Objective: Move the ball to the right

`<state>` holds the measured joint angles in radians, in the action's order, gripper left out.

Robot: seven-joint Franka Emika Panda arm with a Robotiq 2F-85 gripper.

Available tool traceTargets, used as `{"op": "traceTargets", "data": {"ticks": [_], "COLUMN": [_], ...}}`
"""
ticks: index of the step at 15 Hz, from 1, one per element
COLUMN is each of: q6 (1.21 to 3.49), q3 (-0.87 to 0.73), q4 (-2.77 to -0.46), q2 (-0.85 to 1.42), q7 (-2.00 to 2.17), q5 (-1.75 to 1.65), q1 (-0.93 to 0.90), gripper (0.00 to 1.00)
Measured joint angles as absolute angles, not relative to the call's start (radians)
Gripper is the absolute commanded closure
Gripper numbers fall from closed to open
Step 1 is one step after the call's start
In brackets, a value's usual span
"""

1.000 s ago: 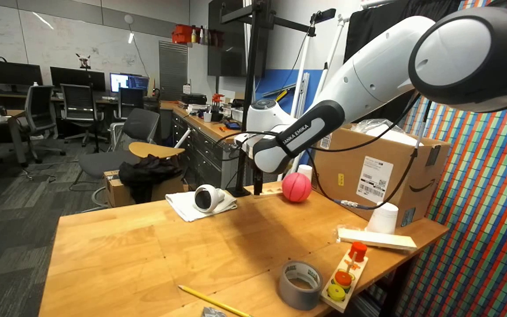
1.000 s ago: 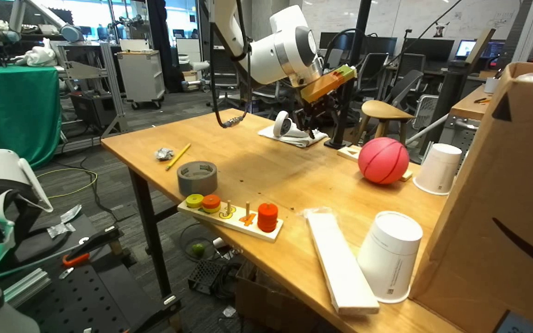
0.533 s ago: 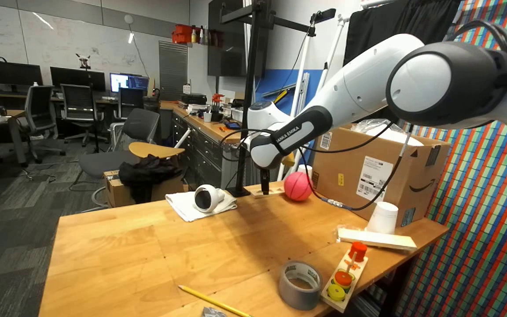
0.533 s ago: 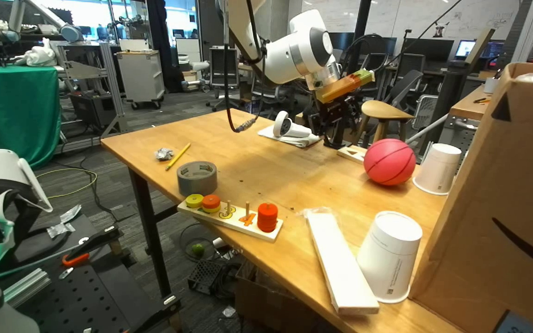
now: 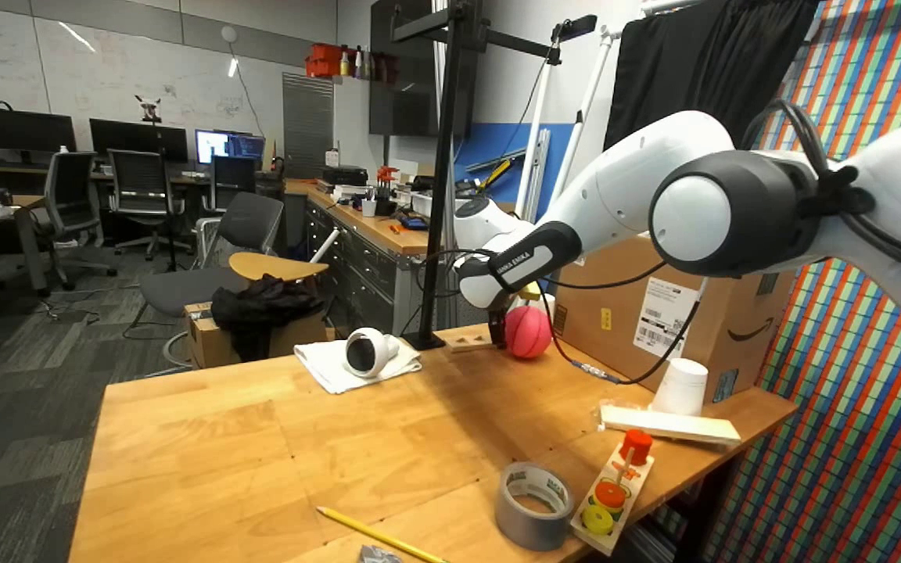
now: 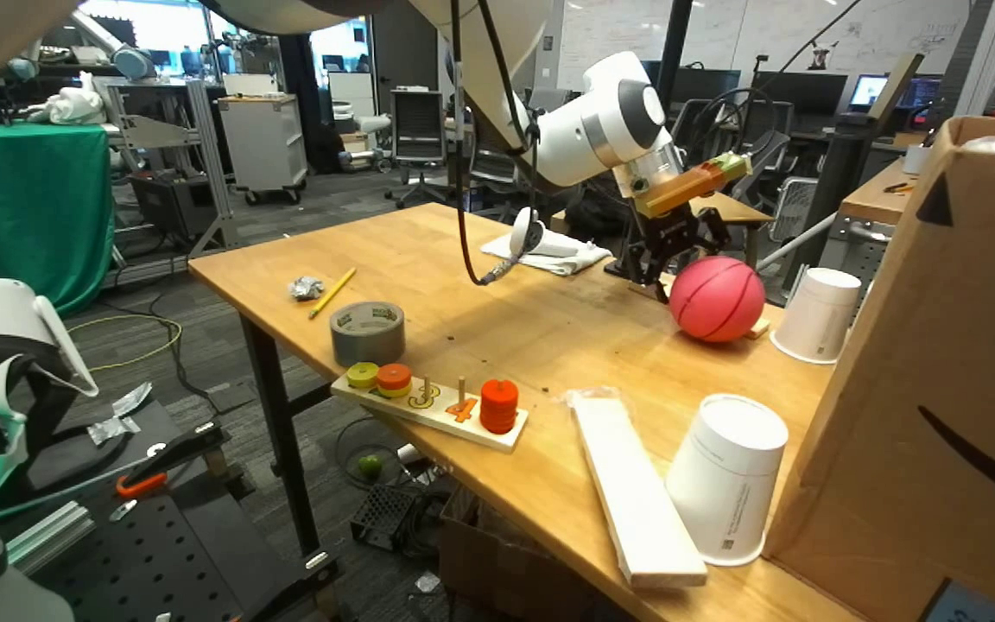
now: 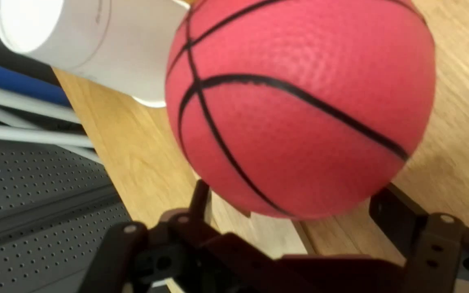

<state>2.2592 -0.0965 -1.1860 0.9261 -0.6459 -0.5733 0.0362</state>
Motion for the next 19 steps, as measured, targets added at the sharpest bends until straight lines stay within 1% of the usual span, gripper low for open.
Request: {"op": "traceTargets", "data": {"ticks": [4,9,13,19], "q6": [2.247,2.248,2.24,2.231], "q3": [-0.192,-0.263,-0.271,-0.271], "q4": [-1.15,-1.181,-1.211,-1.223], "q2": [0.925,0.799,0.757,0.756], "q7": [-0.53,-0.328,-0.168,-0.136], "q5": [-0.611,-0.665,-0.716,-0.718], "q1": [0.035,0.043,0.015,0.0], "gripper": [0.0,0.0,0.0,0.0]}}
